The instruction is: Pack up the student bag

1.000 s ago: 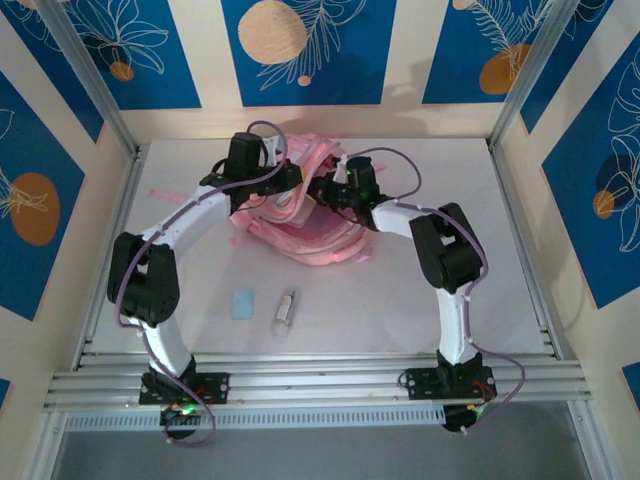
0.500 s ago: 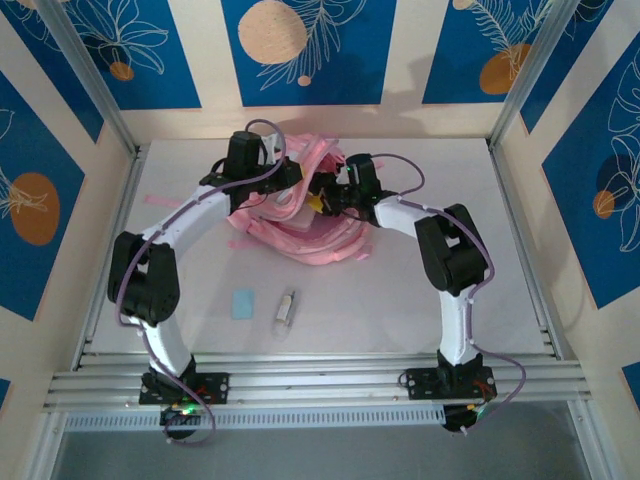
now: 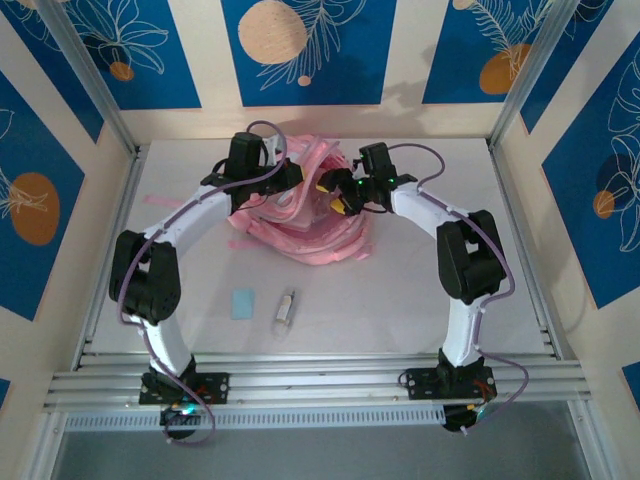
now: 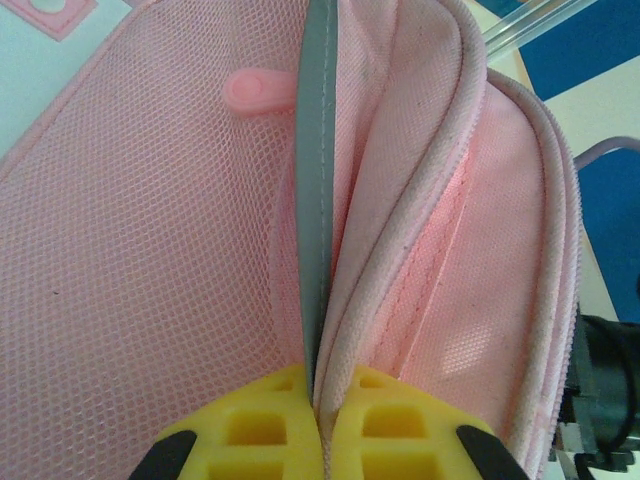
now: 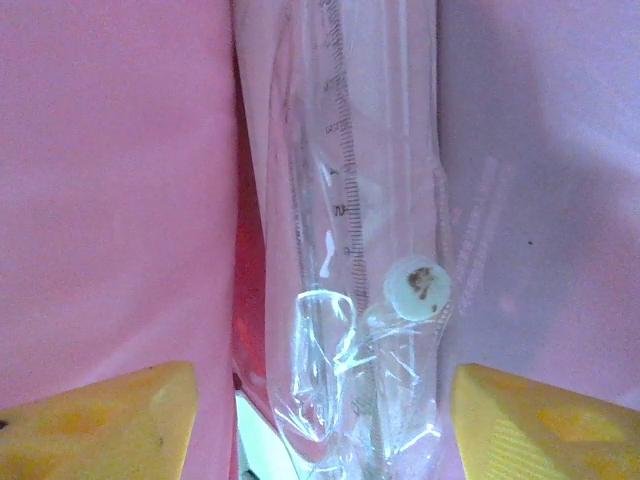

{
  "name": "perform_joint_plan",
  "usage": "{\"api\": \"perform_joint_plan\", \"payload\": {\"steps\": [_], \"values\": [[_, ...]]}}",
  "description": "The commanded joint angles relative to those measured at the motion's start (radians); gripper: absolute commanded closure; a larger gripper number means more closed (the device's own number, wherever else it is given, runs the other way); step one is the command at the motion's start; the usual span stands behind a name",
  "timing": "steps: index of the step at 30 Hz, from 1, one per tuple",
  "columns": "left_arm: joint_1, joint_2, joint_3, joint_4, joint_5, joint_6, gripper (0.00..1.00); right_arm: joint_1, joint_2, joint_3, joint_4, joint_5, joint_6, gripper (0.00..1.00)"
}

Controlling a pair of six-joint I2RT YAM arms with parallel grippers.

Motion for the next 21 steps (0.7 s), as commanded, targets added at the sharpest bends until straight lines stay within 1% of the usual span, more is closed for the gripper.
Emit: {"api": "perform_joint_plan", "payload": {"steps": [1, 3, 4, 5, 7, 9, 11, 13, 15, 16, 18, 19, 21], "values": [[0.006, -0.001, 0.035, 0.06, 0.029, -0.021, 1.0, 0.01, 0.051, 0.076, -0.138, 0.028, -0.069, 0.41], [0.006, -0.007, 0.033, 0.057, 0.03, -0.018, 1.0, 0.023, 0.081, 0.103, -0.156, 0.066, -0.099, 0.56], [0.005, -0.009, 0.032, 0.056, 0.028, -0.018, 1.0, 0.033, 0.091, 0.127, -0.181, 0.104, -0.124, 0.6], [0.005, -0.01, 0.032, 0.056, 0.027, -0.018, 1.0, 0.049, 0.107, 0.162, -0.209, 0.145, -0.156, 0.63], [0.003, -0.01, 0.034, 0.057, 0.027, -0.02, 1.0, 0.083, 0.136, 0.23, -0.266, 0.225, -0.213, 0.63], [0.003, -0.01, 0.035, 0.057, 0.031, -0.021, 1.0, 0.112, 0.167, 0.3, -0.323, 0.294, -0.258, 0.68], [0.001, -0.012, 0.036, 0.057, 0.031, -0.021, 1.0, 0.127, 0.194, 0.346, -0.35, 0.307, -0.278, 0.72], [0.001, -0.012, 0.034, 0.056, 0.033, -0.021, 1.0, 0.125, 0.21, 0.35, -0.328, 0.263, -0.272, 0.73], [0.0, -0.012, 0.031, 0.057, 0.034, -0.022, 1.0, 0.114, 0.207, 0.317, -0.254, 0.172, -0.246, 0.75], [-0.001, -0.013, 0.031, 0.059, 0.035, -0.023, 1.0, 0.108, 0.2, 0.298, -0.209, 0.131, -0.231, 0.76], [-0.001, -0.013, 0.029, 0.059, 0.036, -0.022, 1.0, 0.096, 0.168, 0.214, -0.052, 0.034, -0.184, 0.76], [-0.001, -0.014, 0.028, 0.057, 0.036, -0.023, 1.0, 0.09, 0.157, 0.187, -0.002, 0.011, -0.165, 0.76], [-0.001, -0.014, 0.029, 0.056, 0.034, -0.018, 1.0, 0.072, 0.138, 0.159, 0.014, -0.003, -0.148, 0.75]]}}
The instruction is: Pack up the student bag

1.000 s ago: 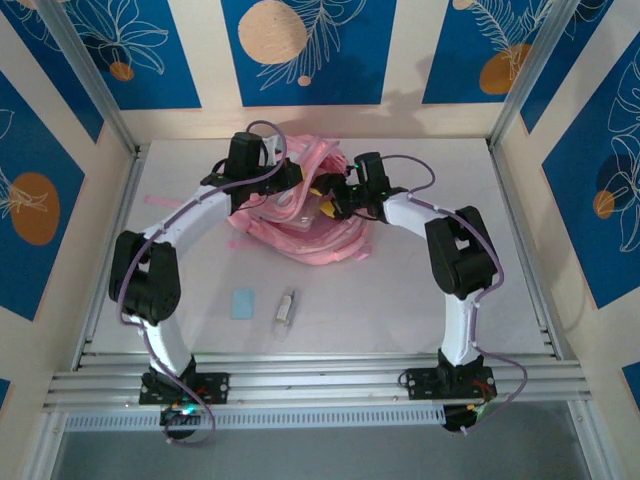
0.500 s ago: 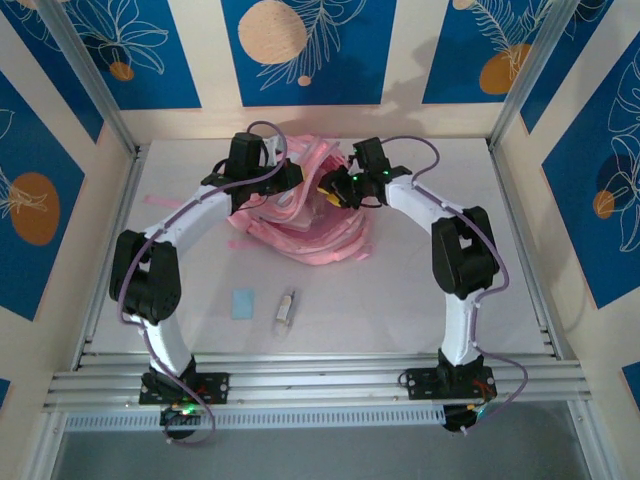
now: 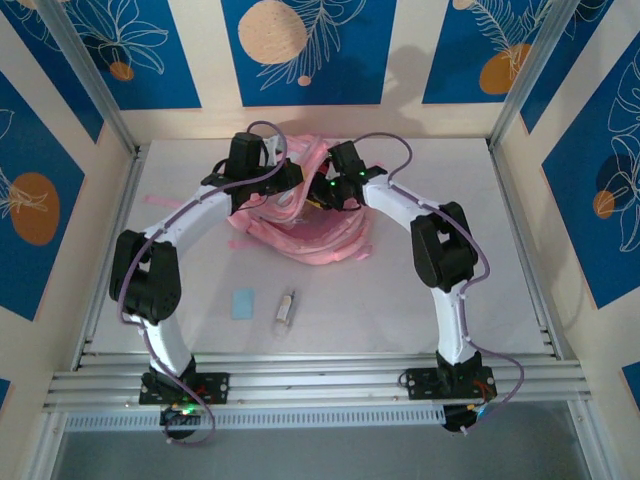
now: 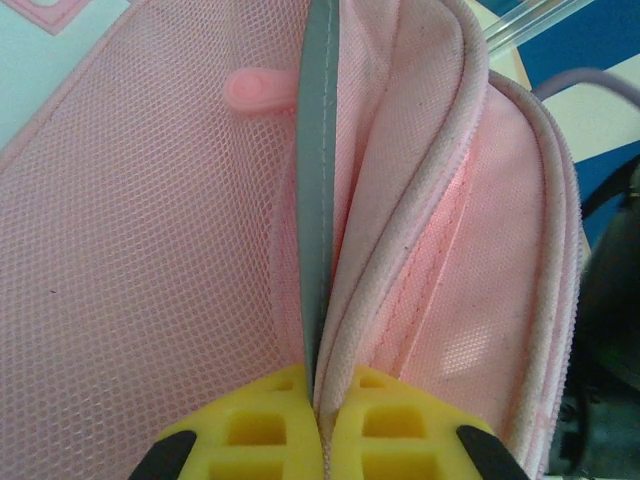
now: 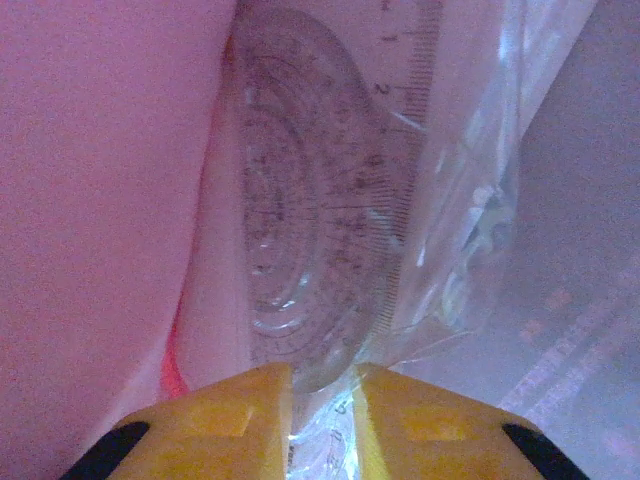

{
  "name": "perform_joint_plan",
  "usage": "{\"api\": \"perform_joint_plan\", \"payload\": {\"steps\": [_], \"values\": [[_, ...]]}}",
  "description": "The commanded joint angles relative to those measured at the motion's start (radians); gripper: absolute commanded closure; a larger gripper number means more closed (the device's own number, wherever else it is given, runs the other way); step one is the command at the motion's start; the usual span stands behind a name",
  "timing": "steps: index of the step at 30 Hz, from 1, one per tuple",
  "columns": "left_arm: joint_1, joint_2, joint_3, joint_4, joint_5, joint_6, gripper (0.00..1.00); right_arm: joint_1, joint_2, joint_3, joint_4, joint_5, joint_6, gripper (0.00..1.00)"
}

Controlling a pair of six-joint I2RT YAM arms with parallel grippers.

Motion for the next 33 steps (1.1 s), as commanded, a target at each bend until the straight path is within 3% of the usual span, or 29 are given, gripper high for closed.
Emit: {"api": "perform_joint_plan", "payload": {"steps": [1, 15, 16, 19, 22, 23, 25, 28, 29, 33], "values": [[-0.001, -0.014, 0.028, 0.053, 0.027, -0.011, 1.0, -0.027, -0.054, -0.054, 0.102, -0.095, 0.035, 0.74], [-0.013, 0.015, 0.024, 0.031, 0.026, 0.0, 1.0, -0.123, -0.401, -0.304, -0.055, -0.047, -0.13, 0.55], [-0.016, 0.015, 0.021, 0.029, 0.027, 0.001, 1.0, -0.122, -0.429, -0.319, -0.068, -0.029, -0.143, 0.51], [-0.027, 0.016, 0.017, 0.012, 0.028, 0.008, 0.98, -0.114, -0.507, -0.352, -0.124, 0.077, -0.181, 0.28], [-0.037, 0.015, 0.009, -0.001, 0.031, 0.011, 0.95, -0.114, -0.554, -0.356, -0.188, 0.173, -0.165, 0.0], [-0.04, 0.015, 0.007, -0.004, 0.034, 0.013, 0.88, -0.117, -0.562, -0.356, -0.207, 0.191, -0.154, 0.01], [-0.044, 0.011, 0.007, -0.025, 0.046, 0.016, 0.63, -0.127, -0.566, -0.354, -0.214, 0.176, -0.151, 0.01], [-0.042, -0.025, -0.03, -0.02, 0.054, 0.005, 0.21, -0.128, -0.565, -0.363, -0.19, 0.131, -0.17, 0.01], [-0.041, -0.047, -0.05, -0.011, 0.045, 0.001, 0.01, -0.121, -0.566, -0.37, -0.177, 0.13, -0.178, 0.01], [-0.016, -0.138, -0.159, 0.012, -0.031, -0.005, 0.0, -0.082, -0.558, -0.369, -0.171, 0.18, -0.194, 0.01]]}}
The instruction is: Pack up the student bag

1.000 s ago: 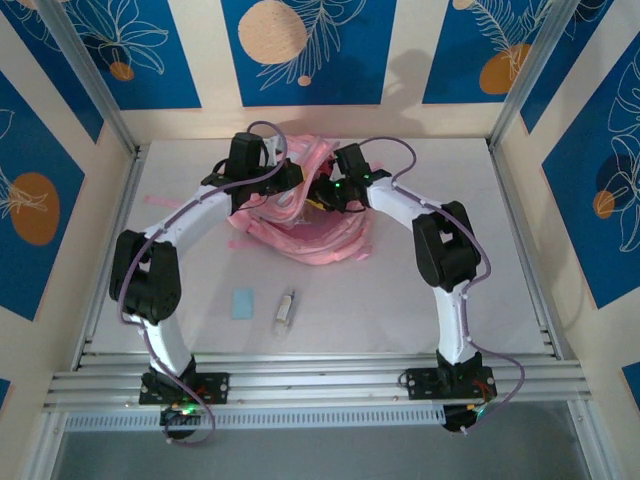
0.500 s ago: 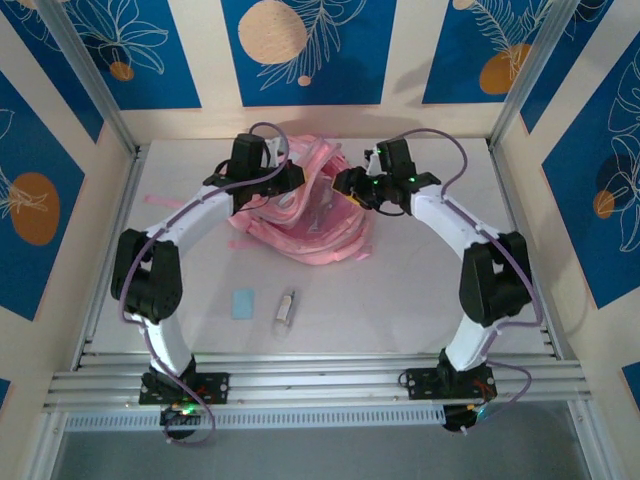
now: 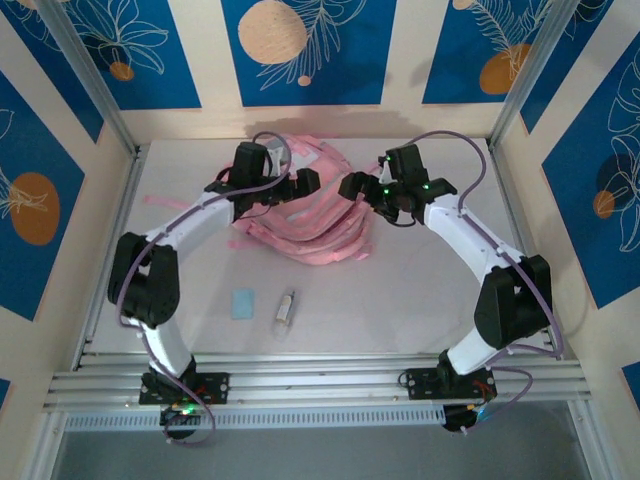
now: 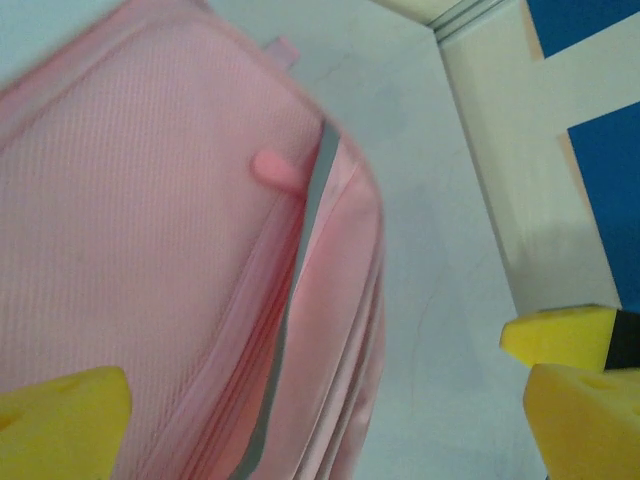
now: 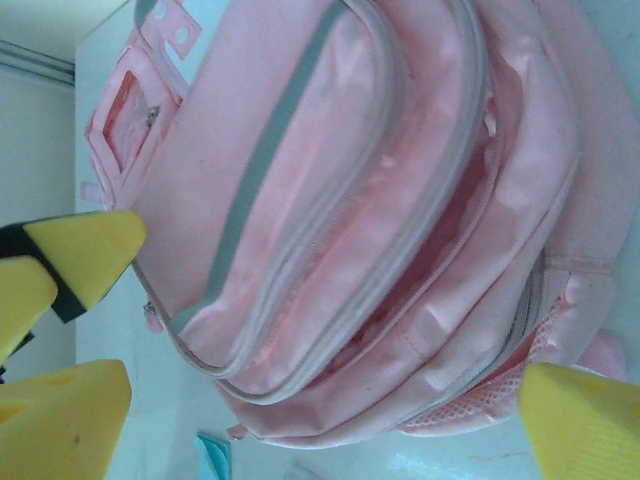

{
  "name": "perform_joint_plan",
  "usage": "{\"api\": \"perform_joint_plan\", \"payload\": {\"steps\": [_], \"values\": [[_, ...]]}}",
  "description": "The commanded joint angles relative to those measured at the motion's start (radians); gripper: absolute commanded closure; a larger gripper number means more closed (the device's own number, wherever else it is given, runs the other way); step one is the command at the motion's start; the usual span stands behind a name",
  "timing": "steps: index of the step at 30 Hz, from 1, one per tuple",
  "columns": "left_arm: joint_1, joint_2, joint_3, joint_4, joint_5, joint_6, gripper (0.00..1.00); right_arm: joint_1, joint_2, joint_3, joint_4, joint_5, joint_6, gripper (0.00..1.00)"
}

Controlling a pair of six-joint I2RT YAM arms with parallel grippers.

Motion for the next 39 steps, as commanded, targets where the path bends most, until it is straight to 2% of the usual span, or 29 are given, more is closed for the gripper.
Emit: {"api": "perform_joint_plan", "payload": {"steps": [1, 10, 15, 24, 25, 27, 30, 31, 34, 37, 39], "values": [[0.026, -0.103, -0.075, 0.017, -0.06, -0.001, 0.0, 0.041, -0.008, -0.009, -0.008, 0.05, -0.038, 0.01], [0.174, -0.16, -0.285, 0.091, -0.14, -0.058, 0.0, 0.169, -0.01, -0.076, 0.05, 0.186, 0.001, 0.02], [0.231, -0.159, -0.349, 0.114, -0.182, -0.066, 0.04, 0.221, -0.001, -0.082, 0.028, 0.189, 0.044, 0.03], [0.244, -0.025, -0.327, 0.167, -0.186, -0.087, 0.15, 0.296, 0.028, -0.052, -0.013, 0.215, 0.054, 0.09], [0.244, -0.006, -0.321, 0.19, -0.179, -0.094, 0.19, 0.306, 0.027, -0.052, -0.006, 0.211, 0.052, 0.1], [0.245, 0.031, -0.305, 0.225, -0.163, -0.108, 0.34, 0.328, 0.029, -0.05, 0.007, 0.193, 0.041, 0.13], [0.243, 0.069, -0.284, 0.274, -0.121, -0.14, 0.7, 0.372, 0.038, -0.043, 0.03, 0.176, 0.045, 0.14], [0.243, 0.072, -0.29, 0.298, -0.105, -0.158, 0.8, 0.388, 0.047, -0.04, 0.043, 0.163, 0.045, 0.17], [0.239, 0.063, -0.336, 0.398, -0.051, -0.24, 1.0, 0.431, 0.086, 0.003, 0.051, 0.164, 0.053, 0.28], [0.222, 0.024, -0.409, 0.49, -0.03, -0.323, 1.0, 0.461, 0.135, 0.042, 0.086, 0.146, 0.073, 0.39], [0.204, -0.015, -0.465, 0.552, -0.035, -0.38, 1.0, 0.472, 0.171, 0.066, 0.117, 0.127, 0.09, 0.42]]}}
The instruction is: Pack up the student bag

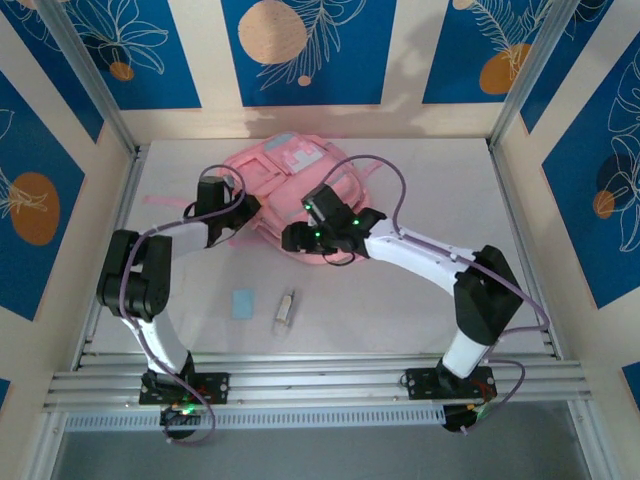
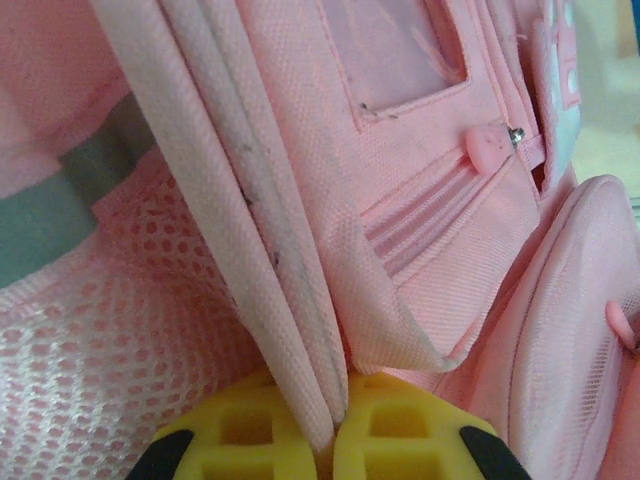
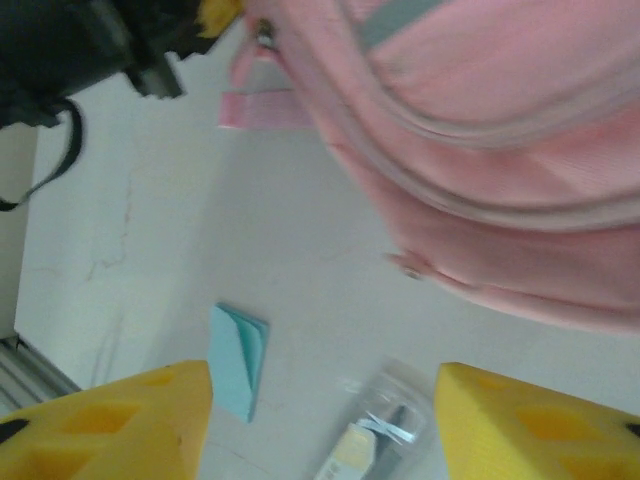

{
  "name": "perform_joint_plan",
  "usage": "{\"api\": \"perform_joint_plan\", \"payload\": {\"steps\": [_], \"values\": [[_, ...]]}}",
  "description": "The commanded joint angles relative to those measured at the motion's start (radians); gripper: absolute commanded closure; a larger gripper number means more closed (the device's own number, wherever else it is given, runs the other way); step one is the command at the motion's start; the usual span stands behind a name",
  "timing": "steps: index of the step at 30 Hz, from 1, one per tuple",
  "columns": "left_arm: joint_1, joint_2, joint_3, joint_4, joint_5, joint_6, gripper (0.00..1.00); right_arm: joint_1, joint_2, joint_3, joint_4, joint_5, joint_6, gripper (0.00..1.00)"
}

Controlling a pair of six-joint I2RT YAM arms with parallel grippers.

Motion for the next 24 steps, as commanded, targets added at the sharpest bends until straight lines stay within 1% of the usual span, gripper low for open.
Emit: {"api": "perform_joint_plan", "payload": {"steps": [1, 5, 7, 11, 16, 20, 21, 24], "values": [[-0.041, -0.063, -0.096, 0.146, 0.049, -0.137, 1.0, 0.016, 0.061, 0.056, 0.064, -0.05, 0.038, 0.43], [-0.102, -0.091, -0.173, 0.272, 0.033, -0.27, 1.0, 0.017, 0.131, 0.083, 0.102, -0.071, 0.099, 0.44], [-0.137, -0.091, -0.197, 0.319, 0.017, -0.317, 1.0, 0.015, 0.151, 0.082, 0.106, -0.061, 0.133, 0.45], [-0.213, -0.082, -0.235, 0.415, -0.035, -0.392, 1.0, 0.01, 0.179, 0.055, 0.129, -0.017, 0.195, 0.5], [-0.269, -0.079, -0.251, 0.448, -0.072, -0.417, 1.0, -0.013, 0.21, 0.024, 0.155, 0.065, 0.265, 0.55], [-0.274, -0.097, -0.262, 0.437, -0.089, -0.407, 1.0, -0.039, 0.244, 0.043, 0.148, 0.118, 0.275, 0.61], [-0.274, -0.104, -0.261, 0.431, -0.092, -0.401, 1.0, -0.045, 0.251, 0.048, 0.145, 0.128, 0.274, 0.64], [-0.276, -0.117, -0.261, 0.414, -0.097, -0.39, 1.0, -0.05, 0.261, 0.059, 0.12, 0.156, 0.287, 0.65]]}}
